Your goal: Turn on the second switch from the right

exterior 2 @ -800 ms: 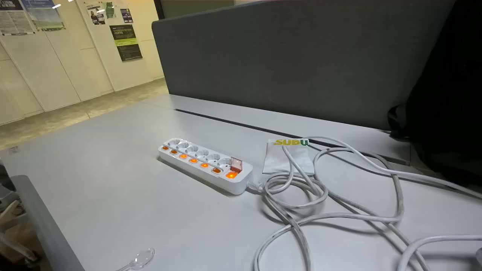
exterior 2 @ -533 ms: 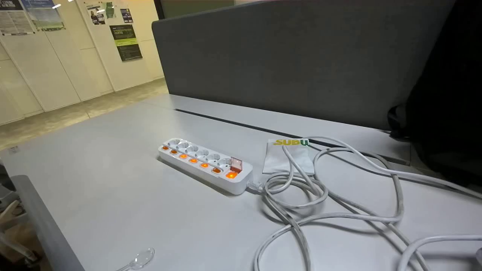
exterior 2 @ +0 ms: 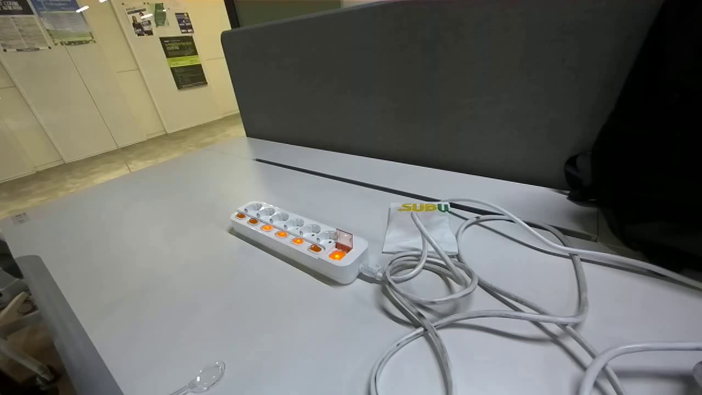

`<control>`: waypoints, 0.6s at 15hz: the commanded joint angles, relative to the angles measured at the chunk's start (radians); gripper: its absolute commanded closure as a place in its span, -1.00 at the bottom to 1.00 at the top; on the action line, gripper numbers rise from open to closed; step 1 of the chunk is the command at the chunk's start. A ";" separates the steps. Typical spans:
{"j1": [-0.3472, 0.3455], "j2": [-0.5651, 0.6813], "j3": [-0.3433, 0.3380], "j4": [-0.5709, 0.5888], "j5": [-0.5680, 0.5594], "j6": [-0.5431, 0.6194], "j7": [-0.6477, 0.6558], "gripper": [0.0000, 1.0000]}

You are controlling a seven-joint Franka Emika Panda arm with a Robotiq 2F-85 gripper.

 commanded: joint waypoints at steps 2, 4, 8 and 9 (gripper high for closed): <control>-0.002 0.000 0.002 0.002 0.002 -0.003 -0.002 -1.00; 0.001 0.007 0.002 0.002 0.006 0.018 0.003 -1.00; 0.011 0.101 0.008 0.009 0.015 0.136 0.024 -1.00; 0.018 0.127 0.011 0.010 0.022 0.163 0.025 -1.00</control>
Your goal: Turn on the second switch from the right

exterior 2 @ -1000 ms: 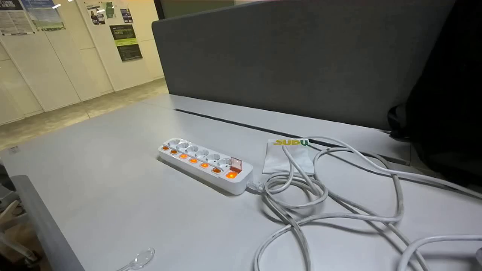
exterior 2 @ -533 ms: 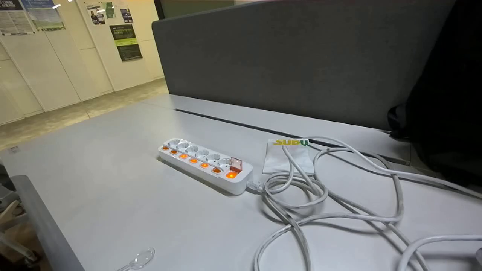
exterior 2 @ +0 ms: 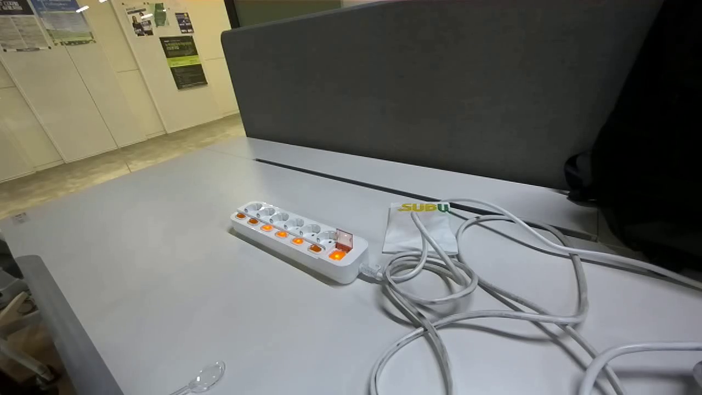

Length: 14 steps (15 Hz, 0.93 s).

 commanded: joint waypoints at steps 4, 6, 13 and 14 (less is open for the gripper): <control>0.052 0.197 0.024 0.021 0.068 0.175 0.014 -0.19; 0.072 0.244 0.035 0.022 0.096 0.213 0.009 0.11; 0.191 0.397 0.064 0.077 0.270 0.174 -0.113 0.98; 0.204 0.417 0.070 0.089 0.298 0.158 -0.139 1.00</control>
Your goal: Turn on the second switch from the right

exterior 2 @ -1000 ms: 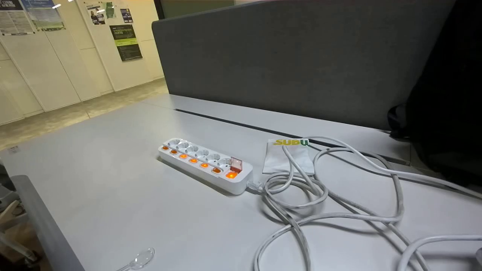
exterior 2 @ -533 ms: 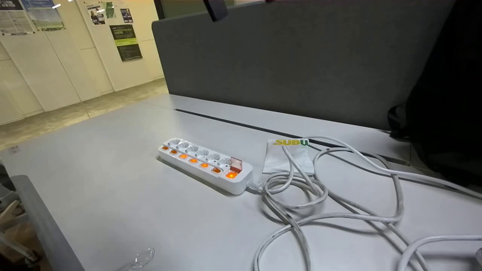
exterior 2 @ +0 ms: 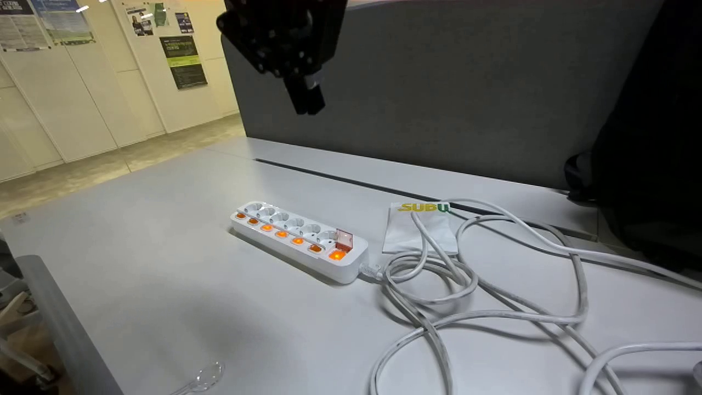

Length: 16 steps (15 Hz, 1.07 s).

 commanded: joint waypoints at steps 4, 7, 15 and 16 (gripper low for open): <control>0.055 0.158 0.043 0.113 0.116 -0.125 -0.129 1.00; 0.043 0.212 0.070 0.132 0.080 -0.124 -0.101 1.00; 0.027 0.275 0.101 0.115 0.088 -0.071 -0.106 0.98; 0.026 0.275 0.102 0.115 0.088 -0.071 -0.106 0.98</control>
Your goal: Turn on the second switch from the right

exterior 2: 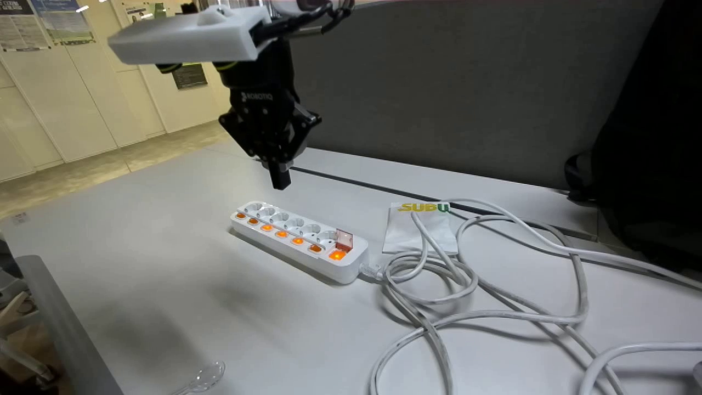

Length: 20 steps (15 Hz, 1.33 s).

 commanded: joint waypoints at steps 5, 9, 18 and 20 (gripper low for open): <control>-0.020 0.010 0.022 0.009 0.011 -0.005 0.005 1.00; -0.017 0.079 0.027 0.040 -0.015 -0.006 0.065 1.00; -0.014 0.198 0.040 0.077 -0.060 0.150 0.117 1.00; -0.011 0.213 0.040 0.080 -0.080 0.190 0.130 1.00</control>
